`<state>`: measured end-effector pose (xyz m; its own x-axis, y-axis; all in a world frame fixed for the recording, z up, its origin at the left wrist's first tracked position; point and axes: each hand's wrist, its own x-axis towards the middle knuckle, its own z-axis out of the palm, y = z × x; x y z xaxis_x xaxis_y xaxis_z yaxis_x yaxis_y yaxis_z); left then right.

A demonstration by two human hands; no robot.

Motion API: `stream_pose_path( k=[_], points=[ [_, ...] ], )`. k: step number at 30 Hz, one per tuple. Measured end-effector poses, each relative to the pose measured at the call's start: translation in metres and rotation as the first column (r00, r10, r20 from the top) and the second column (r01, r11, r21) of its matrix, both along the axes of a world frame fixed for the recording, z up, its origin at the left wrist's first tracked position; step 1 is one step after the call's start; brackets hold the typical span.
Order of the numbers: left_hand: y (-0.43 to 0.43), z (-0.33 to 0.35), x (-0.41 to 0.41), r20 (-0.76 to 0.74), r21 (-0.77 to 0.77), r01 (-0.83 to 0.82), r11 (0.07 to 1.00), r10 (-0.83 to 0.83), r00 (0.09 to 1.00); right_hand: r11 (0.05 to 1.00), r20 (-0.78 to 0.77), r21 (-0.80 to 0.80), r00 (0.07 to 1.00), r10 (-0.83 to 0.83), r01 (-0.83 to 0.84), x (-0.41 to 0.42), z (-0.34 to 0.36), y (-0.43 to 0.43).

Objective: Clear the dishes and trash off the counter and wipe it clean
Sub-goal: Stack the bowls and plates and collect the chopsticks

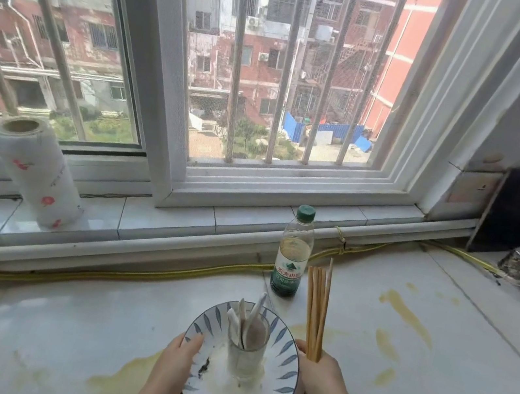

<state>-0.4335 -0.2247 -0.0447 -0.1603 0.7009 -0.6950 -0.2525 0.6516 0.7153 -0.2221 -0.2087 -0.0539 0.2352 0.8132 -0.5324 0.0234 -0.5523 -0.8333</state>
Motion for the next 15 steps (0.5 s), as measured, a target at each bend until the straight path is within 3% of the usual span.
stream_pose_path(
  k=[6,10,15],
  points=[
    [-0.008,0.004,0.009,0.009,0.035,-0.133,0.991,0.133,0.991,0.999,0.0,-0.011,0.999,0.036,-0.036,0.003,-0.009,0.002],
    [-0.012,-0.016,0.012,0.03,-0.046,-0.26,0.965,0.261,0.965,0.994,0.002,0.0,0.994,0.106,-0.106,0.009,-0.007,0.007],
    [-0.024,-0.003,0.027,0.056,-0.037,-0.403,0.914,0.405,0.913,0.981,0.005,-0.002,0.981,0.196,-0.196,0.015,-0.007,0.013]
  ],
)
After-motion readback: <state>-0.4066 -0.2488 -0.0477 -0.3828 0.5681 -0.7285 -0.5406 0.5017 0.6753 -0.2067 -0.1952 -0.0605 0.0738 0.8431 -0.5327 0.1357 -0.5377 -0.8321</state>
